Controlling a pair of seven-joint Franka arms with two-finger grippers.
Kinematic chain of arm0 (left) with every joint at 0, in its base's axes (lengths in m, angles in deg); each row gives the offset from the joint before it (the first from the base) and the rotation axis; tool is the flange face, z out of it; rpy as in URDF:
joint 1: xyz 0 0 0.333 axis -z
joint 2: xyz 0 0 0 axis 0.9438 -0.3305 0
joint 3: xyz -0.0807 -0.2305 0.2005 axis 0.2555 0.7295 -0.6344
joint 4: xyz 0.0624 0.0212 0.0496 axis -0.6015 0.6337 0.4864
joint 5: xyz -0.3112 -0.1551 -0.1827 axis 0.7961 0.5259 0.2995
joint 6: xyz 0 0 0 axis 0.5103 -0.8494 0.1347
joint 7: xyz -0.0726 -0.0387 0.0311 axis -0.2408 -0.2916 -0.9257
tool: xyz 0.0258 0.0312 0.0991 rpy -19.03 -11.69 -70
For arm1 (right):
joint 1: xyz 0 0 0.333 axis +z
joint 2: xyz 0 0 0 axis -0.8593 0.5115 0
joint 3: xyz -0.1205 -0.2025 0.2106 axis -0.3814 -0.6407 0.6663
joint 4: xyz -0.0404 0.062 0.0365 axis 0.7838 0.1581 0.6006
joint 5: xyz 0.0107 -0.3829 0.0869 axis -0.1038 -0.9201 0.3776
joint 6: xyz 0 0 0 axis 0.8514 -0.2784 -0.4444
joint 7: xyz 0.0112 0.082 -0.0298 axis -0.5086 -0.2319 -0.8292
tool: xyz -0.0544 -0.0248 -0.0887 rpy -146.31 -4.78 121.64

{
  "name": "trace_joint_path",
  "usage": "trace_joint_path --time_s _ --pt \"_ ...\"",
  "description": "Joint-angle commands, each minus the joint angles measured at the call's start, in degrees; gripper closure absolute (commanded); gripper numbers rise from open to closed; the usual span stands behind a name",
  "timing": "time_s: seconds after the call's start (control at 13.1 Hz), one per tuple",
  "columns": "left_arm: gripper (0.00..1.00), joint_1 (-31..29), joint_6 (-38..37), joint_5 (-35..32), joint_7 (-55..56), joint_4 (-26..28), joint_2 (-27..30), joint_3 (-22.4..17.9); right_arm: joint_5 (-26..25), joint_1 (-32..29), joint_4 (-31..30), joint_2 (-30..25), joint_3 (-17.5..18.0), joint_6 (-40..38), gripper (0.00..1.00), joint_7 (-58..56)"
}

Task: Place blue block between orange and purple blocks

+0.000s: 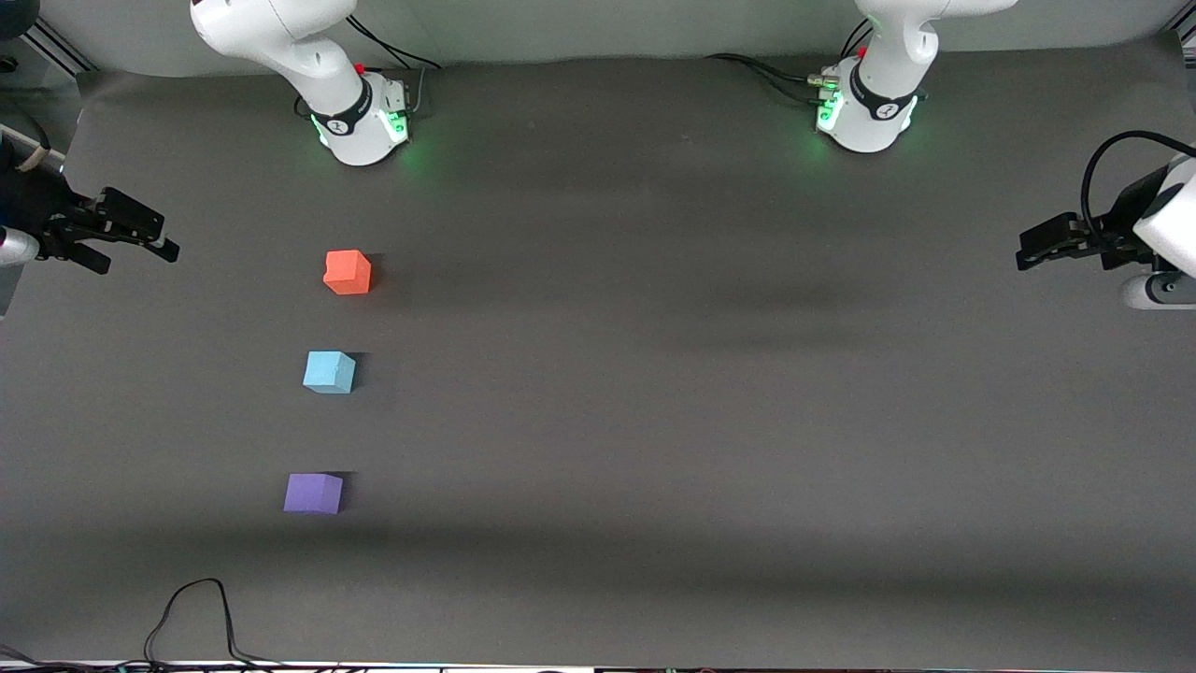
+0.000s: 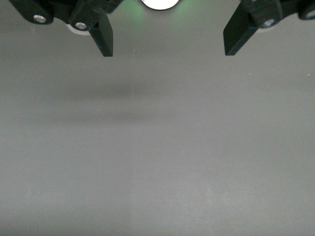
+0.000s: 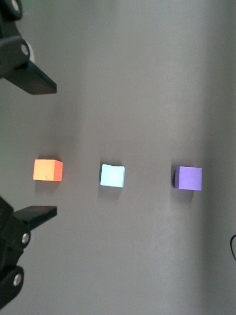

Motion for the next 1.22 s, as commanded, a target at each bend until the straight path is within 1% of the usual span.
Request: trace_joint_path --time_s 0.0,0.08,0.15,0.23,0.31,0.38,0.46,0.54,0.61,0.92,1.15 --pt "0.00 0.31 0.61 -0.26 -0.60 0.86 1.02 -0.22 -1.55 0.29 2.31 2.29 0.29 -1.06 0.00 1.88" --pt "0.00 0.31 0.61 -0.26 -0.60 0.95 0.93 -0.22 -1.46 -1.28 2.22 2.82 1.07 -0.88 0.00 1.88" --pt "0.00 0.40 0.70 -0.26 -0.60 0.95 0.93 -0.22 -1.46 -6.60 1.87 2.83 7.25 -0.88 0.00 1.96" --pt "0.00 0.31 0.70 -0.26 -0.60 0.86 0.93 -0.22 -1.46 -13.18 1.61 2.83 14.10 -0.88 0.00 2.14" --pt "0.00 0.31 0.70 -0.26 -0.60 0.86 0.93 -0.22 -1.55 -16.56 1.61 2.65 17.74 -0.88 0.00 2.14" --pt "0.00 0.31 0.78 -0.26 -0.60 0.86 0.93 -0.22 -1.55 -19.11 1.26 2.65 19.25 -0.88 0.00 2.14" --pt "0.00 0.40 0.96 -0.26 -0.60 0.95 0.93 -0.22 -1.37 -23.05 0.39 2.48 21.88 -0.88 0.00 2.05" --pt "0.00 0.31 0.96 -0.26 -0.60 0.95 0.93 -0.22 -1.28 -28.75 -0.23 2.13 27.74 -0.88 0.00 2.05" --pt "0.00 0.31 1.05 -0.26 -0.60 0.95 0.93 -0.22 -1.28 -31.24 -0.33 2.21 30.67 -0.88 0.00 2.05" --pt "0.00 0.31 1.05 -0.26 -0.60 0.95 0.84 -0.22 -1.20 -30.92 -1.38 2.65 30.52 -0.01 0.00 1.88" --pt "0.00 0.22 1.14 -0.26 -0.60 0.95 0.84 -0.22 -1.37 -30.74 -1.99 4.49 30.52 2.01 0.00 1.26"
